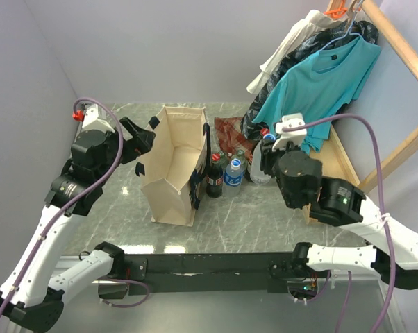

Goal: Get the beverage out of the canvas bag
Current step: Place the drink at the center of the board.

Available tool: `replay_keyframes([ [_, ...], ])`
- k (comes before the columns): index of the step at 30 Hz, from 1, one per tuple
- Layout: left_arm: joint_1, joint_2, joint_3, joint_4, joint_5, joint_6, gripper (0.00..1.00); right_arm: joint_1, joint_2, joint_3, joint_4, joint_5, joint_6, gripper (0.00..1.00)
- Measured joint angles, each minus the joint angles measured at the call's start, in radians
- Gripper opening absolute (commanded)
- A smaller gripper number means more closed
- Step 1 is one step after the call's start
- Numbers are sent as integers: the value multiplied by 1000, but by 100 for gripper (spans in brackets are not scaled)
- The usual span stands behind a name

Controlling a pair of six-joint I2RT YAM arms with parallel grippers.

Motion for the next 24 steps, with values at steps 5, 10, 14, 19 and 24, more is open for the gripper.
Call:
replay_keyframes([
  [5,0,-32,-19,0,-14,5,96,0,-63,-166,42,23,56,0],
  [10,0,-40,-32,1,-20,5,96,0,-126,-307,93,48,102,0],
  [14,0,-39,-40,0,-21,4,96,-1,-158,-388,140,64,129,0],
  [19,0,-40,-41,0,-26,3,96,-27,-180,-474,211,68,151,0],
  [24,0,-54,-56,-1,-41,3,96,-94,-174,-536,260,34,171,0],
])
